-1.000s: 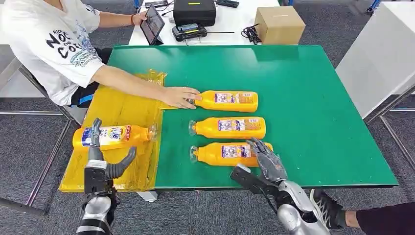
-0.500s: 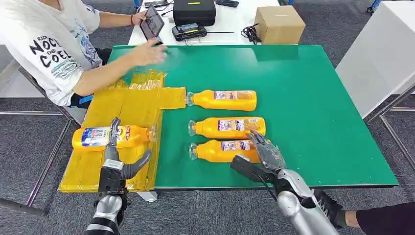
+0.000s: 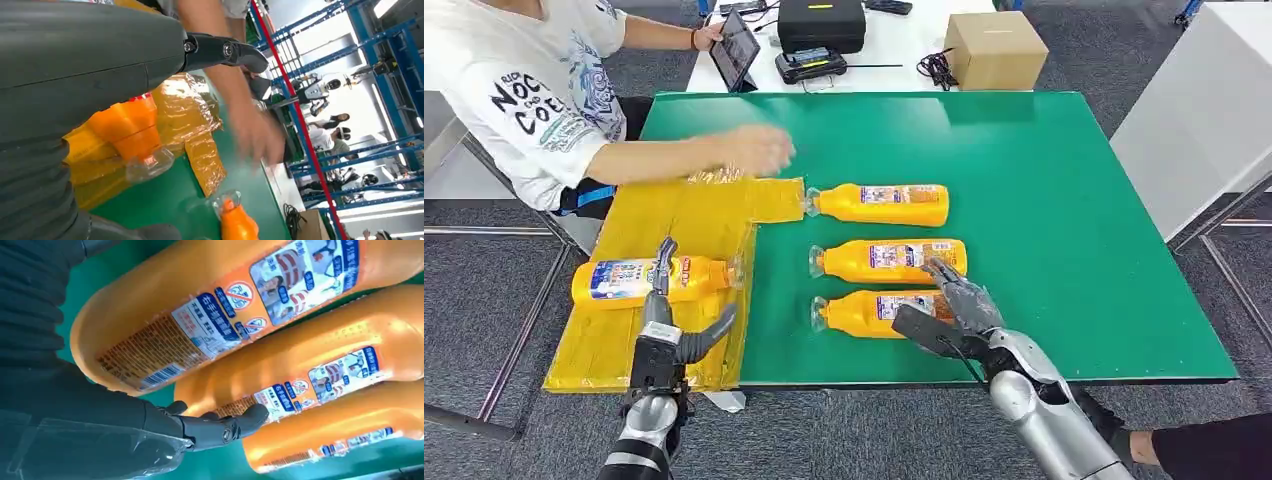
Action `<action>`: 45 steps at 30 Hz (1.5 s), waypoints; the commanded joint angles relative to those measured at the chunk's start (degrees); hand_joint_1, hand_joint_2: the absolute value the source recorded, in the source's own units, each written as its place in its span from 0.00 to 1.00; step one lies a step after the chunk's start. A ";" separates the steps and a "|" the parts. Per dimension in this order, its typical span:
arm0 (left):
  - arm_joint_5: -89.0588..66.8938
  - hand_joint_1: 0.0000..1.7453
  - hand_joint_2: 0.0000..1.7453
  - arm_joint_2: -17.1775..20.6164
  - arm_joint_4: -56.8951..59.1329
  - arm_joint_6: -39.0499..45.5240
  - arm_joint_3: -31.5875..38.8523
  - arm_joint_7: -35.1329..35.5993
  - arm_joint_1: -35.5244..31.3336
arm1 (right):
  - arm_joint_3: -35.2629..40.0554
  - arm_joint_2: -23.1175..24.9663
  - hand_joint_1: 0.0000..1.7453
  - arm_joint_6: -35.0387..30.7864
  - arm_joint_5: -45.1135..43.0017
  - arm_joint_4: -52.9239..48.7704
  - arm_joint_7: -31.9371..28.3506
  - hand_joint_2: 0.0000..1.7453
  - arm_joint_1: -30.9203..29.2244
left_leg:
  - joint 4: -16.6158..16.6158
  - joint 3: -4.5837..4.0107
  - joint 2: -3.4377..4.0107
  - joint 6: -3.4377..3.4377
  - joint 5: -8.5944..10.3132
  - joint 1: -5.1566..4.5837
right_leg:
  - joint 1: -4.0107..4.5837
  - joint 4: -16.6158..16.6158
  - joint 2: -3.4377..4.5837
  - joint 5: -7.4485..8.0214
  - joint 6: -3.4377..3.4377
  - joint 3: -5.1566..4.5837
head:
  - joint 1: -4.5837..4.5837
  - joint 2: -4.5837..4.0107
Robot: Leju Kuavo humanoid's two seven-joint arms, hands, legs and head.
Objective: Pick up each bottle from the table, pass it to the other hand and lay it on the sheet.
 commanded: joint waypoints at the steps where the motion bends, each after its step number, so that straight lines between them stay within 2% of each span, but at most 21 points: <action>1: 0.32 0.00 1.00 0.22 5.65 -0.51 -1.33 0.24 -3.00 | 4.02 -2.77 0.00 1.99 -1.35 4.28 0.81 1.00 -2.98 | 0.00 0.21 0.01 -0.06 -0.08 0.04 | 0.05 -0.04 -0.02 -0.07 -0.09 0.24 | 0.00 0.00; 7: 0.39 0.00 1.00 0.24 6.16 -0.39 -1.45 0.18 -3.30 | 4.66 -3.04 0.00 2.71 -2.44 4.73 0.78 1.00 -3.24 | -0.02 0.21 0.03 -0.08 -0.08 0.05 | 0.06 -0.05 0.00 -0.06 -0.10 0.23 | 0.00 0.00; 17: 1.57 0.00 1.00 -0.09 9.43 -0.82 -2.54 0.30 -5.45 | 9.81 -5.35 0.00 8.18 -6.35 10.95 0.72 1.00 -10.13 | 0.01 0.33 0.09 -0.08 -0.12 0.07 | 0.08 -0.06 0.05 -0.07 -0.12 0.36 | 0.00 0.00; 23: 2.63 0.00 1.00 -0.11 11.57 -1.23 -3.46 0.39 -6.67 | 15.61 -6.51 0.00 14.34 -12.21 15.82 1.82 1.00 -19.72 | 0.03 0.24 0.24 -0.08 -0.10 0.03 | 0.04 0.00 0.19 -0.01 -0.08 0.21 | 0.02 0.00; 27: 3.04 0.00 1.00 -0.09 11.86 -1.16 -3.87 0.43 -6.84 | 18.09 -6.97 0.00 16.15 -14.18 17.01 2.09 1.00 -22.93 | 0.03 0.19 0.16 -0.07 -0.06 0.01 | 0.02 0.02 0.12 0.00 -0.06 0.17 | 0.00 0.00; 32: 4.00 0.00 1.00 -0.44 12.08 -1.37 -4.14 0.33 -7.19 | 22.78 -7.14 0.00 21.27 -18.20 19.18 3.64 1.00 -30.54 | 0.09 0.18 0.24 -0.06 -0.10 0.01 | 0.02 0.07 0.20 -0.01 -0.06 0.15 | 0.02 0.00; 40: 4.20 0.00 1.00 -0.40 12.12 -1.33 -4.24 0.26 -7.21 | 24.03 -7.70 0.00 20.96 -19.15 18.78 3.86 1.00 -30.53 | 0.01 0.11 0.03 0.00 0.01 0.00 | 0.00 0.00 0.02 0.02 -0.01 0.12 | 0.02 0.00; 45: 4.96 0.00 1.00 -0.60 12.43 -1.48 -4.52 -0.05 -7.60 | 27.27 -8.41 0.00 22.19 -22.41 18.78 5.08 1.00 -33.91 | 0.08 0.15 0.09 -0.04 -0.06 0.01 | 0.02 0.09 0.07 -0.03 -0.06 0.15 | 0.00 0.00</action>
